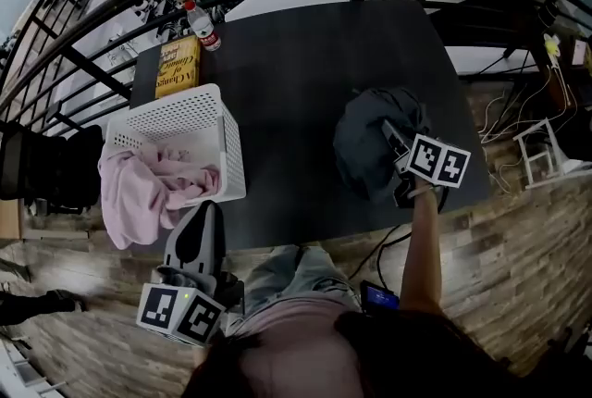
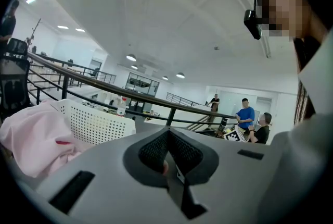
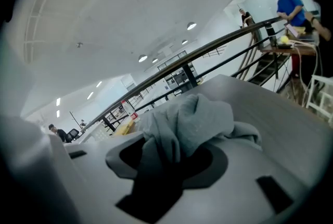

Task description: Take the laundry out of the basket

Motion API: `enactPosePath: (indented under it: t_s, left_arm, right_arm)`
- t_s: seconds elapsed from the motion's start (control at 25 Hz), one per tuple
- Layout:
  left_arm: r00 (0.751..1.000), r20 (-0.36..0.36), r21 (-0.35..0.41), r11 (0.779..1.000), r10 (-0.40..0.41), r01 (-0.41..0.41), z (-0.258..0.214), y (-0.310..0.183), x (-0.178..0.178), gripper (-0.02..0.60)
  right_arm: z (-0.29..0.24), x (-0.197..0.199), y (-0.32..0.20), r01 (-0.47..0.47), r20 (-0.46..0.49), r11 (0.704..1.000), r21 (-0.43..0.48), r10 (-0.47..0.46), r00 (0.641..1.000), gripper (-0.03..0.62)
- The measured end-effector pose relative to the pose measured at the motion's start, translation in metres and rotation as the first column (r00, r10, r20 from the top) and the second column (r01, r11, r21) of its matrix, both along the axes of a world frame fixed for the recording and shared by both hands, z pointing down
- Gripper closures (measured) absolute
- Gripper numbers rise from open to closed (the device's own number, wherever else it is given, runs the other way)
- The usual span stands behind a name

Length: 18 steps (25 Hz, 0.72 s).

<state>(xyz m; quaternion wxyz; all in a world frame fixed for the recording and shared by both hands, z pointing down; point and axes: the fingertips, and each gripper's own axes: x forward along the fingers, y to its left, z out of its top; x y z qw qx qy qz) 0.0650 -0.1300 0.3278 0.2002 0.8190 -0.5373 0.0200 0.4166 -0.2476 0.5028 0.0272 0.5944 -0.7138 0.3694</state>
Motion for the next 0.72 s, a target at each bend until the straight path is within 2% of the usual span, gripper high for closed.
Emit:
enactPosePath:
  t_s: [0.08,0.2,0.44,0.72]
  left_arm:
    - [1.000,0.001,-0.004,1.000,-0.004,0.004,0.001,-0.001,-0.003,0.581]
    - [1.000,0.001,-0.012,1.000,-0.012,0.012,0.003,-0.003,-0.006,0.581]
    - [1.000,0.000,-0.029,0.999,-0.031,0.031,0.007,-0.002,-0.010,0.581]
    - [1.000,-0.005,-0.033,0.999,-0.030,0.030,0.011,0.002,-0.008,0.581]
  right_arm:
    - [0.012,-0.001,0.000,0.004,-0.027,0.999,-0.032,-0.005,1.000,0.407]
    - [0.022,0.001,0.000,-0.004,-0.019,0.999,-0.053,0.003,1.000,0.400]
    - [0.024,0.003,-0.001,-0.003,-0.027,0.998,-0.065,0.002,1.000,0.378]
    - [0.018,0.018,0.009,-0.040,-0.095,0.997,-0.069,0.033,0.995,0.318]
